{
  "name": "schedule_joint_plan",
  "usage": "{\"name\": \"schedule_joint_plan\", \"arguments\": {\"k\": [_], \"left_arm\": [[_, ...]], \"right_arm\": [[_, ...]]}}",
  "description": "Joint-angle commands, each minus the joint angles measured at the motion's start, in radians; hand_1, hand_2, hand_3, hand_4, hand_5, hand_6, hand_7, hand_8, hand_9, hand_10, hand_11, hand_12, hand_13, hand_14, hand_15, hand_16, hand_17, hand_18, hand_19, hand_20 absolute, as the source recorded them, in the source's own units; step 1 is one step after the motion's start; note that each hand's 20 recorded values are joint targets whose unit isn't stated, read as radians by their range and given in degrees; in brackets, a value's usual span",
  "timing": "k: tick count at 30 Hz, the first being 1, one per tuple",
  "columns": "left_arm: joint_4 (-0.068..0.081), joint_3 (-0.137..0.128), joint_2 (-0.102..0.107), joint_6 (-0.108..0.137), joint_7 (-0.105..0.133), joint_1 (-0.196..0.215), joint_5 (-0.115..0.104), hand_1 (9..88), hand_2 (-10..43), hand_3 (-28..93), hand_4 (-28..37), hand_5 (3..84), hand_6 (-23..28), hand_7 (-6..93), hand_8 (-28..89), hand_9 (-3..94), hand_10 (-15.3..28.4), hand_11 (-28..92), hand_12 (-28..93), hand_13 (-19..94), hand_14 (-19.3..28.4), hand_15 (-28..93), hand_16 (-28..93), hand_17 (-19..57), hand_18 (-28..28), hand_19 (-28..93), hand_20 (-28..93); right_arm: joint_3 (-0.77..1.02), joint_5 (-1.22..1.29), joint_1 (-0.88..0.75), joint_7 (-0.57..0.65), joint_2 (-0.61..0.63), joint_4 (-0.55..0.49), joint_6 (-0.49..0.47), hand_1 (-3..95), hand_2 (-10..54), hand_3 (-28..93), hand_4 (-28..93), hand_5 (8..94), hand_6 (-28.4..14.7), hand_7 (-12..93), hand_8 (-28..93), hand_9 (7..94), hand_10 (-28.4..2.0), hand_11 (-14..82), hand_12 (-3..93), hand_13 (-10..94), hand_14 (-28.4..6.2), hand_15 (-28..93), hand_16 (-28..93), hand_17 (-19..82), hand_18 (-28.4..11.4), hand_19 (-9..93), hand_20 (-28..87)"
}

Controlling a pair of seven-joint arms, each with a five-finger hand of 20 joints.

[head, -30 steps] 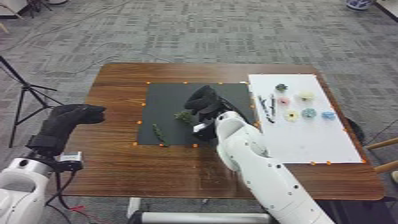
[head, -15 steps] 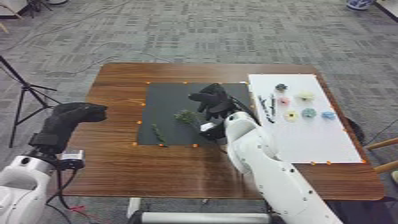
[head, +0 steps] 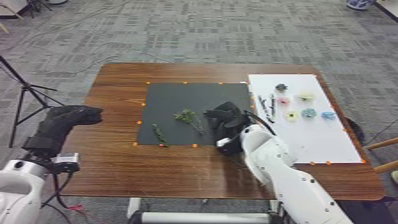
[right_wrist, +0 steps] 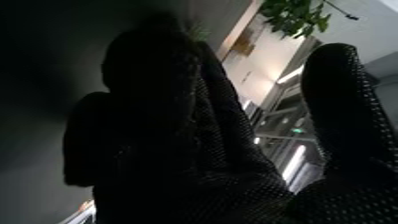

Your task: Arrange flowers

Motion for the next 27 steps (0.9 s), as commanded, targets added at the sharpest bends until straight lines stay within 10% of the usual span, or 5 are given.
{"name": "schedule_joint_plan", "arguments": {"k": [1, 17, 22, 27], "left_arm": [[-0.006, -0.003, -0.012, -0.002, -0.002, 0.005, -0.003, 25.3, -0.9, 69, -20.9, 58.6, 1.3, 22.0, -8, 56.7, 14.6, 23, 16, 47, 18.3, 28, 2, 4.0, 16.0, 23, 24], [-0.007, 0.003, -0.01, 0.01, 0.002, -0.001, -0.005, 25.7, -1.2, 70, -21.5, 58.6, 1.0, 23.3, -8, 56.8, 14.2, 24, 16, 47, 17.6, 28, 2, 4.1, 16.0, 23, 23], [-0.018, -0.033, -0.006, 0.03, 0.008, 0.039, -0.017, 25.8, -1.2, 70, -21.7, 58.5, 0.9, 23.7, -8, 56.8, 14.1, 24, 16, 47, 17.6, 28, 2, 4.1, 16.0, 23, 24], [-0.022, -0.027, -0.01, 0.032, 0.005, 0.05, -0.014, 25.9, -1.2, 70, -21.9, 58.6, 0.9, 23.7, -8, 56.8, 14.2, 24, 16, 47, 17.7, 28, 2, 4.1, 16.0, 23, 24]], "right_arm": [[-0.039, 0.023, -0.02, -0.002, -0.044, -0.029, -0.032, 24.2, 1.9, 58, -10, 55.6, -7.3, 8, -3, 73.7, -18.9, 10.6, 15.7, 94, -7.0, 45, 31, 68, -9.5, 93, 30], [0.057, 0.103, -0.018, -0.039, 0.058, -0.125, 0.05, 24.2, 2.5, 57, -9, 55.5, -7.1, 8, -3, 74.3, -19.0, 10.6, 15.9, 94, -7.1, 44, 32, 67, -9.8, 93, 29], [0.122, 0.046, 0.007, -0.089, 0.177, -0.175, 0.171, 30.2, -4.1, 60, -9, 60.7, -6.3, 12, -3, 78.6, -16.3, 16.0, 18.9, 93, -6.4, 45, 33, 67, -10.2, 93, 32], [0.086, -0.25, 0.092, -0.087, 0.26, -0.099, 0.095, 36.0, -9.5, 62, -10, 62.7, -5.7, 16, -3, 80.0, -14.2, 23.4, 23.3, 93, -5.4, 48, 34, 67, -10.3, 93, 36]]}}
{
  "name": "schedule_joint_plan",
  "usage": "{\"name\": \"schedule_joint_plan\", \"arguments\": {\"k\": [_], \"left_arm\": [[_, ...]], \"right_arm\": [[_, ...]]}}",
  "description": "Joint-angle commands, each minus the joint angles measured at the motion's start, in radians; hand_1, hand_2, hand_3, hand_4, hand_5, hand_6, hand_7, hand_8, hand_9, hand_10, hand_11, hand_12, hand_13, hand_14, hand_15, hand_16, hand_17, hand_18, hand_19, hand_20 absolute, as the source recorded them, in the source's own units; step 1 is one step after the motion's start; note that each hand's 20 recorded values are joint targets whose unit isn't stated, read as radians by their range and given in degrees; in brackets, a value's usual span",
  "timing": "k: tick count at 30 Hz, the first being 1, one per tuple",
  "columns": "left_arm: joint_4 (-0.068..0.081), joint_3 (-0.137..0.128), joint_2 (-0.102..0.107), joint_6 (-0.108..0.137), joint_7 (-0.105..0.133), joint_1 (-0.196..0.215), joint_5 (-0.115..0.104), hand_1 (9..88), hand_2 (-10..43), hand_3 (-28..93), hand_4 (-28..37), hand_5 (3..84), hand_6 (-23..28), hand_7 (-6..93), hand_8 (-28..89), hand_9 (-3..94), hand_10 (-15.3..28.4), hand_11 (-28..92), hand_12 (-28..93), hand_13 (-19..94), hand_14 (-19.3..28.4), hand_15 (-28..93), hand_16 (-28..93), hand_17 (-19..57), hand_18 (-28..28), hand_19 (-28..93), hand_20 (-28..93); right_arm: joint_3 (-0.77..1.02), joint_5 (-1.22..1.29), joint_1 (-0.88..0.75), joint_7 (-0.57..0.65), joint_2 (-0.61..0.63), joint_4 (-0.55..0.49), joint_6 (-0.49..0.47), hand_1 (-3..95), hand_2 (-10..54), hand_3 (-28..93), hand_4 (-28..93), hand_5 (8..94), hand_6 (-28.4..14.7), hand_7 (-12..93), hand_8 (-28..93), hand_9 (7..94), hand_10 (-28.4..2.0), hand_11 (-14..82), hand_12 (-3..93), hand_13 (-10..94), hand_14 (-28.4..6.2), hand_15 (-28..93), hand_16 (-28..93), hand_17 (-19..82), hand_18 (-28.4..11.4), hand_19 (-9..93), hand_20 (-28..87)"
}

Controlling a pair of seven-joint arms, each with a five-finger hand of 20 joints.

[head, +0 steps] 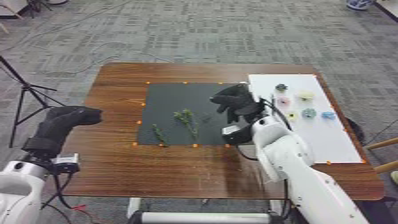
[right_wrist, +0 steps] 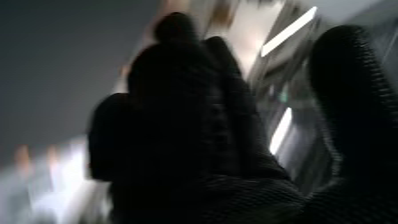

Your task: Arrange flowers

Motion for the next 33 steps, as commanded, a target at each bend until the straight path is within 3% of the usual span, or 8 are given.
{"name": "schedule_joint_plan", "arguments": {"k": [1, 5, 8, 13, 16, 19, 27, 33], "left_arm": [[-0.019, -0.014, -0.004, 0.021, 0.001, 0.037, -0.005, 25.9, -1.2, 70, -21.9, 58.6, 0.9, 23.7, -8, 56.9, 14.3, 24, 16, 47, 17.8, 28, 2, 4.1, 16.0, 23, 24], [-0.024, -0.012, -0.004, 0.015, -0.007, 0.03, 0.017, 26.0, -1.2, 70, -22.1, 58.7, 1.0, 23.8, -8, 56.9, 14.3, 24, 16, 47, 17.8, 28, 2, 4.1, 16.0, 23, 24], [-0.038, -0.027, -0.016, 0.022, -0.016, 0.058, 0.035, 26.1, -1.1, 70, -22.0, 58.7, 1.0, 23.8, -8, 57.0, 14.3, 24, 16, 47, 17.8, 28, 2, 4.1, 16.0, 23, 24], [-0.041, -0.032, -0.026, 0.007, -0.044, 0.046, 0.086, 26.2, -1.4, 70, -21.9, 58.8, 0.9, 24.0, -9, 57.0, 14.3, 24, 16, 47, 18.0, 28, 2, 4.0, 16.3, 24, 25], [-0.04, -0.032, -0.017, 0.02, -0.039, 0.044, 0.079, 26.2, -1.4, 70, -21.9, 59.0, 0.8, 24.1, -9, 56.9, 14.4, 25, 16, 47, 18.0, 29, 2, 4.0, 16.6, 26, 25], [-0.049, -0.036, -0.03, 0.027, -0.035, 0.059, 0.083, 26.2, -1.4, 70, -22.0, 59.1, 0.4, 24.3, -9, 56.8, 14.3, 25, 16, 47, 18.1, 29, 2, 3.8, 16.8, 27, 26], [-0.048, -0.018, -0.047, 0.003, -0.043, 0.051, 0.109, 26.3, -1.4, 70, -21.8, 59.3, 0.3, 24.3, -9, 56.7, 14.6, 25, 16, 47, 18.2, 29, 2, 3.5, 17.1, 29, 28], [-0.042, 0.001, -0.048, 0.003, -0.032, 0.038, 0.096, 26.3, -1.4, 70, -21.6, 59.4, 0.2, 24.2, -9, 56.8, 14.6, 25, 16, 47, 18.2, 29, 2, 3.4, 17.1, 30, 28]], "right_arm": [[-0.003, -0.393, 0.15, -0.01, 0.179, 0.095, -0.08, 36.2, -9.5, 62, -10, 62.7, -5.7, 16, -3, 80.3, -14.1, 24.5, 23.9, 93, -5.2, 48, 34, 67, -10.4, 93, 37], [-0.025, -0.506, 0.178, 0.01, 0.212, 0.141, -0.221, 36.5, -9.5, 62, -11, 63.3, -5.7, 19, -2, 80.5, -13.5, 27.1, 25.3, 93, -4.6, 50, 34, 66, -10.2, 93, 42], [-0.047, -0.546, 0.187, 0.002, 0.219, 0.173, -0.26, 35.2, -9.5, 61, -11, 63.3, -6.0, 19, -3, 80.8, -13.7, 27.6, 25.5, 93, -4.5, 51, 35, 67, -10.2, 93, 45], [-0.025, -0.59, 0.154, 0.009, 0.226, 0.187, -0.323, 33.4, -9.5, 60, -11, 63.2, -6.2, 19, -2, 81.0, -13.8, 27.6, 25.6, 92, -4.6, 51, 35, 67, -10.2, 93, 46], [-0.038, -0.616, 0.159, 0.004, 0.241, 0.202, -0.327, 32.8, -9.5, 60, -11, 63.1, -6.2, 18, -2, 80.7, -14.1, 27.3, 25.6, 92, -4.7, 51, 35, 67, -10.3, 93, 46], [-0.042, -0.638, 0.171, 0.0, 0.235, 0.221, -0.343, 31.7, -9.5, 59, -11, 61.9, -6.5, 18, -2, 80.0, -14.5, 26.8, 25.6, 92, -4.7, 51, 35, 67, -10.2, 93, 47], [-0.004, -0.676, 0.17, 0.019, 0.197, 0.274, -0.418, 29.1, -9.5, 57, -10, 53.9, -7.1, 14, -1, 75.1, -17.4, 20.5, 23.9, 92, -5.0, 50, 34, 67, -9.1, 93, 44], [0.009, -0.62, 0.131, 0.037, 0.182, 0.278, -0.426, 29.5, -9.5, 56, -10, 52.3, -7.5, 14, -1, 74.0, -17.8, 19.5, 23.7, 92, -5.0, 49, 34, 67, -8.9, 93, 43]]}}
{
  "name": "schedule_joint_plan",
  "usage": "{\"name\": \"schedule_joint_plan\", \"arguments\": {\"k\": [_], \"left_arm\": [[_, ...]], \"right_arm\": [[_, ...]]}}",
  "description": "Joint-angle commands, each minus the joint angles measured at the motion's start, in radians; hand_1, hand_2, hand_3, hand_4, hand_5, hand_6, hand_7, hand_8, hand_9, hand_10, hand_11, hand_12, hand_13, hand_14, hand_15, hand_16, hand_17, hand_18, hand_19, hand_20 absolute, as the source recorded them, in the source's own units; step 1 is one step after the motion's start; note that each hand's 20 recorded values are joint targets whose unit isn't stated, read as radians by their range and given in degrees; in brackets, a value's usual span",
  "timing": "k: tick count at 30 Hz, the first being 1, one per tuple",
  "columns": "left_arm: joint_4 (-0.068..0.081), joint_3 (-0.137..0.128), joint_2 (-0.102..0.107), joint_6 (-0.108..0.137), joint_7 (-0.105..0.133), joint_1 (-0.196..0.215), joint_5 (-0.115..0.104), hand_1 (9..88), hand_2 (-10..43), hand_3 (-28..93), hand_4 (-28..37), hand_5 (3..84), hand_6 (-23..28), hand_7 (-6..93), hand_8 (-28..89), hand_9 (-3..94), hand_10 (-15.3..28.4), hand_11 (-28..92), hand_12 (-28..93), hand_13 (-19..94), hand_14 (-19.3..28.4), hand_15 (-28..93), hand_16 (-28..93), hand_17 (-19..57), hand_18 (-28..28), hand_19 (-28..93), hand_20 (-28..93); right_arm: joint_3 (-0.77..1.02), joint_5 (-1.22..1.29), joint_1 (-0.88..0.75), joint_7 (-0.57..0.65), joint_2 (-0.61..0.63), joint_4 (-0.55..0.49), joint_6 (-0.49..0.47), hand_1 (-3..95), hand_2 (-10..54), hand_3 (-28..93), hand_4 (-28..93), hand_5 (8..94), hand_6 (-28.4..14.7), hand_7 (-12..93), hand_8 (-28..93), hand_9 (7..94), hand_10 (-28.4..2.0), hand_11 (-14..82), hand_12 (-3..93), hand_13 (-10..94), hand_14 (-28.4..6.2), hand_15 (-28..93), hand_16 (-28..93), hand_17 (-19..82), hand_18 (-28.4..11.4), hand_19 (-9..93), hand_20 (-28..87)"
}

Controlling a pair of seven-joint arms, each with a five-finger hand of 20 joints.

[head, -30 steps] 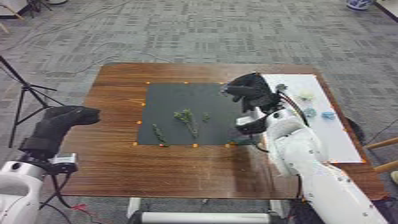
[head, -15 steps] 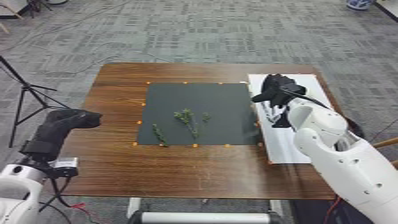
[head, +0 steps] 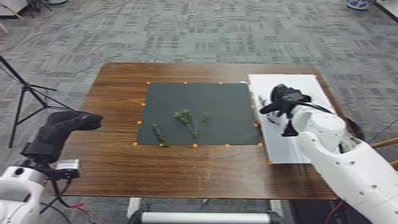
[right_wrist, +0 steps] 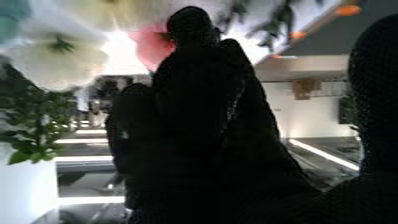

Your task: Arrange flowers

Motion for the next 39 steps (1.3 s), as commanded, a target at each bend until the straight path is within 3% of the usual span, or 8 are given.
{"name": "schedule_joint_plan", "arguments": {"k": [1, 10, 15, 20, 26, 29, 31, 39], "left_arm": [[0.0, 0.023, -0.014, -0.018, -0.002, -0.011, -0.001, 26.3, -1.4, 70, -21.6, 59.4, 0.2, 24.2, -9, 56.8, 14.6, 25, 16, 47, 18.2, 29, 2, 3.4, 17.1, 30, 28], [0.013, 0.03, 0.0, -0.024, 0.018, -0.03, -0.036, 26.5, -1.5, 70, -21.5, 59.5, 0.1, 24.1, -9, 56.8, 14.6, 25, 16, 47, 18.1, 29, 2, 3.5, 17.1, 30, 29], [0.014, 0.032, -0.001, -0.033, 0.017, -0.034, -0.031, 26.9, -1.3, 69, -21.4, 59.5, 0.0, 24.1, -9, 56.7, 14.5, 25, 16, 47, 18.1, 29, 2, 3.5, 17.1, 30, 29], [0.01, 0.023, -0.009, -0.029, 0.016, -0.026, -0.033, 26.9, -1.3, 69, -21.2, 59.4, 0.0, 24.1, -9, 56.7, 14.5, 25, 16, 47, 18.0, 29, 2, 3.5, 17.1, 30, 29], [0.019, 0.037, -0.004, -0.03, 0.013, -0.039, -0.041, 27.1, -1.2, 69, -21.2, 59.5, 0.0, 24.1, -9, 56.6, 14.4, 25, 16, 47, 18.1, 29, 2, 3.4, 17.2, 30, 29], [0.016, 0.043, -0.006, -0.021, 0.018, -0.043, -0.041, 27.2, -1.2, 69, -21.3, 59.5, 0.0, 24.1, -9, 56.7, 14.5, 25, 16, 47, 18.1, 29, 2, 3.4, 17.2, 30, 29], [0.019, 0.046, -0.005, -0.02, 0.021, -0.044, -0.05, 27.2, -0.8, 69, -21.3, 59.5, 0.0, 24.0, -9, 56.7, 14.5, 25, 16, 47, 18.2, 29, 2, 3.4, 17.2, 30, 29], [0.006, 0.023, -0.004, -0.017, 0.019, -0.011, -0.059, 27.3, -0.3, 68, -21.3, 59.3, 0.4, 23.3, -9, 56.6, 14.7, 25, 16, 47, 18.4, 29, 2, 3.3, 17.2, 31, 29]], "right_arm": [[0.024, 0.049, -0.053, 0.032, -0.025, 0.001, 0.001, 30.4, -9.5, 56, -9, 51.7, -7.6, 14, -1, 73.3, -17.9, 19.0, 23.5, 93, -4.9, 49, 34, 67, -8.8, 93, 43], [0.067, 0.279, -0.14, 0.093, -0.069, -0.062, -0.087, 48.1, -9.5, 61, -11, 47.6, -7.3, 18, 0, 74.6, -16.8, 20.4, 22.8, 94, -3.7, 50, 33, 69, -6.1, 93, 38], [0.089, 0.351, -0.161, 0.11, -0.092, -0.069, -0.135, 66.4, -9.5, 40, 0, 37.5, -4.8, 33, -4, 81.5, -13.8, 9.9, 38.0, 94, -2.6, 52, 30, 71, -4.8, 92, 37], [0.08, 0.325, -0.173, 0.098, -0.088, -0.064, -0.069, 67.7, -9.5, 47, -5, 35.1, -3.7, 40, -7, 83.5, -12.8, 10.7, 43.5, 94, -2.2, 53, 30, 71, -4.6, 92, 38], [0.064, 0.343, -0.182, 0.082, -0.081, -0.049, 0.023, 68.6, -9.5, 52, -4, 41.8, -2.3, 46, -8, 82.0, -12.5, 22.7, 56.9, 94, -1.4, 57, 32, 71, -5.4, 93, 44], [0.08, 0.442, -0.187, 0.077, -0.087, -0.042, 0.105, 67.7, -9.5, 53, -4, 59.3, -3.6, 38, 22, 82.1, -12.5, 28.8, 57.9, 94, -1.3, 58, 33, 71, -5.5, 93, 46], [0.106, 0.525, -0.187, 0.068, -0.09, -0.049, 0.148, 67.8, -9.5, 52, -4, 68.0, -4.2, 33, 26, 84.5, -12.1, 30.9, 53.8, 94, -1.4, 59, 31, 73, -5.1, 93, 44], [0.217, 0.689, -0.189, 0.027, -0.083, -0.187, 0.297, 68.9, -9.5, 52, -4, 71.2, -5.8, 33, 23, 87.3, -12.2, 29.6, 50.5, 94, -1.7, 59, 28, 74, -4.4, 92, 42]]}}
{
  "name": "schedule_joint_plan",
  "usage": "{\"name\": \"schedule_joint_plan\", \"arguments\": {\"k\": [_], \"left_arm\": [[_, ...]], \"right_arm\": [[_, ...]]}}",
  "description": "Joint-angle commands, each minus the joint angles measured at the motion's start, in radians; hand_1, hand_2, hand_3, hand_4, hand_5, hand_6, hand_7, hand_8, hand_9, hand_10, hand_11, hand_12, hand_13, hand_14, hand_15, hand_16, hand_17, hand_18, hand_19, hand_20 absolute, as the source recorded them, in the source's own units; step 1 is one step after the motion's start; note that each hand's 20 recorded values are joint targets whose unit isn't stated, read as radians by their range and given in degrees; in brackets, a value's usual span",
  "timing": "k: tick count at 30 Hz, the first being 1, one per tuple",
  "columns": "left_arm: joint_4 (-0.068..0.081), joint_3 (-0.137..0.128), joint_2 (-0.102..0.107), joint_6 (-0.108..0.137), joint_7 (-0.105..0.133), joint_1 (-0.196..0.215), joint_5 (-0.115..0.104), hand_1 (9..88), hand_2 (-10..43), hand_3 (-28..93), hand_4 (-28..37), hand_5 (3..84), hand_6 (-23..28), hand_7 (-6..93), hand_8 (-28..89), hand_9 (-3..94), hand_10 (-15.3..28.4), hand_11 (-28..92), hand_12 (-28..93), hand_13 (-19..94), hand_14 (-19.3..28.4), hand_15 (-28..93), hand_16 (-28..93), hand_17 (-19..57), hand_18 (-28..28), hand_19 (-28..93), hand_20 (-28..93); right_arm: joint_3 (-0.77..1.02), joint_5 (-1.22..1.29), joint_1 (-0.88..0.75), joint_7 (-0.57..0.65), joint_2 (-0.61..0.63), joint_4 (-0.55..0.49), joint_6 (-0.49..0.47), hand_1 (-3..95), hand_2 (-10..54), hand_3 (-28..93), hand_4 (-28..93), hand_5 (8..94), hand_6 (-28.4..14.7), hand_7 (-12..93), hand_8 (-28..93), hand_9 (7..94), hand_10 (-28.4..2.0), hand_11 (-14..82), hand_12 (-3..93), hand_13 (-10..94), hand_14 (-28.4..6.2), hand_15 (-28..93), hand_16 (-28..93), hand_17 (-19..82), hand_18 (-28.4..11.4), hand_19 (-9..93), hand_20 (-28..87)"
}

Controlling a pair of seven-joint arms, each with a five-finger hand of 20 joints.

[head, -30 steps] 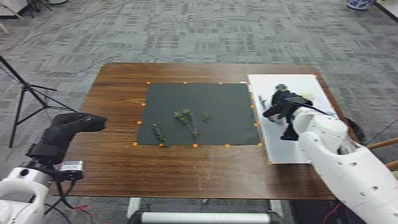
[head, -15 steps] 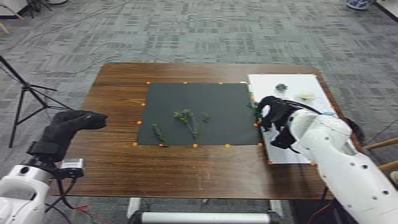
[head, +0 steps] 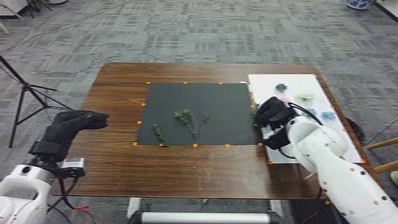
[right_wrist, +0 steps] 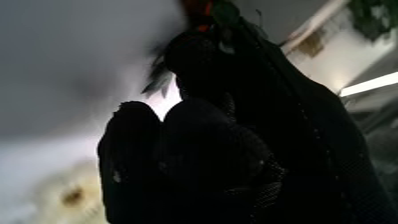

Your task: Arrange flowers

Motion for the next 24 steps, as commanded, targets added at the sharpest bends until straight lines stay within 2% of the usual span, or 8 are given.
{"name": "schedule_joint_plan", "arguments": {"k": [1, 6, 7, 10, 16, 20, 23, 24], "left_arm": [[-0.014, -0.024, -0.003, 0.012, 0.003, 0.035, -0.019, 27.3, -0.2, 68, -21.3, 59.3, 0.4, 23.2, -9, 56.6, 14.8, 25, 16, 47, 18.5, 29, 2, 3.3, 17.2, 31, 29], [-0.019, -0.032, -0.001, 0.013, -0.003, 0.032, -0.018, 27.3, -0.1, 68, -21.1, 59.3, 0.5, 23.0, -8, 56.6, 14.7, 24, 16, 47, 18.5, 29, 2, 3.2, 17.2, 31, 29], [-0.023, -0.037, -0.004, 0.016, -0.006, 0.041, -0.018, 27.2, -0.1, 68, -21.0, 59.2, 0.5, 23.0, -8, 56.6, 14.7, 24, 16, 47, 18.5, 29, 2, 3.2, 17.2, 31, 29], [-0.026, -0.042, -0.005, 0.008, -0.011, 0.048, -0.015, 27.1, 0.0, 68, -21.0, 59.1, 0.6, 22.8, -8, 56.6, 14.7, 24, 16, 47, 18.5, 29, 2, 3.2, 17.1, 31, 29], [-0.04, -0.056, -0.01, 0.0, -0.021, 0.066, -0.006, 27.0, -0.1, 68, -20.9, 59.0, 0.6, 22.6, -8, 56.5, 14.7, 24, 16, 47, 18.5, 29, 2, 3.0, 17.1, 31, 29], [-0.039, -0.06, -0.009, -0.001, -0.019, 0.064, -0.007, 26.8, -0.2, 68, -20.7, 58.9, 0.5, 22.6, -8, 56.3, 14.7, 24, 16, 47, 18.5, 29, 2, 3.0, 17.1, 30, 29], [-0.035, -0.056, -0.01, -0.014, -0.03, 0.054, 0.001, 26.6, -0.4, 69, -20.6, 58.7, 0.5, 22.4, -8, 56.3, 14.7, 24, 16, 46, 18.7, 29, 2, 2.9, 17.1, 30, 29], [-0.038, -0.057, -0.013, -0.014, -0.031, 0.06, 0.001, 26.6, -0.4, 68, -20.6, 58.6, 0.4, 22.3, -8, 56.2, 14.7, 24, 16, 46, 18.7, 29, 2, 2.8, 17.1, 30, 29]], "right_arm": [[0.087, 0.079, -0.02, -0.035, 0.003, -0.124, 0.113, 68.8, -9.5, 52, -4, 71.3, -5.8, 34, 23, 87.3, -12.3, 29.5, 50.5, 94, -1.7, 59, 28, 74, -4.4, 92, 42], [0.111, 0.114, -0.016, -0.024, 0.0, -0.19, 0.107, 69.0, -9.5, 52, -3, 71.1, -6.1, 35, 22, 87.4, -12.5, 29.3, 50.4, 94, -1.7, 59, 27, 74, -4.2, 92, 42], [0.097, 0.118, -0.009, -0.015, -0.003, -0.193, 0.113, 69.0, -9.5, 52, -3, 71.1, -6.2, 35, 22, 87.5, -12.5, 29.3, 50.3, 94, -1.7, 59, 27, 74, -4.0, 92, 41], [0.071, 0.107, -0.007, 0.008, -0.026, -0.201, 0.101, 68.8, -9.5, 52, -2, 71.0, -6.2, 36, 22, 87.7, -12.4, 29.1, 49.8, 94, -1.7, 59, 27, 75, -3.8, 91, 41], [0.026, 0.06, -0.048, 0.044, -0.128, -0.199, 0.105, 68.9, -9.5, 52, -2, 71.0, -6.4, 36, 21, 88.1, -12.6, 29.1, 49.0, 94, -1.7, 59, 25, 75, -3.4, 91, 41], [-0.034, -0.053, -0.063, 0.023, -0.172, -0.175, 0.119, 69.2, -9.5, 52, -2, 70.9, -6.5, 37, 21, 88.2, -12.8, 29.0, 48.4, 94, -1.8, 59, 25, 75, -3.2, 91, 41], [-0.061, -0.113, -0.067, 0.019, -0.21, -0.148, 0.116, 69.4, -9.5, 51, -2, 70.7, -6.5, 37, 21, 88.3, -12.6, 28.8, 48.0, 94, -1.9, 59, 25, 75, -3.2, 91, 40], [-0.07, -0.126, -0.069, 0.019, -0.22, -0.142, 0.117, 69.5, -9.5, 51, -2, 70.6, -6.5, 38, 20, 88.3, -12.6, 28.7, 47.9, 94, -1.9, 59, 25, 75, -3.2, 91, 40]]}}
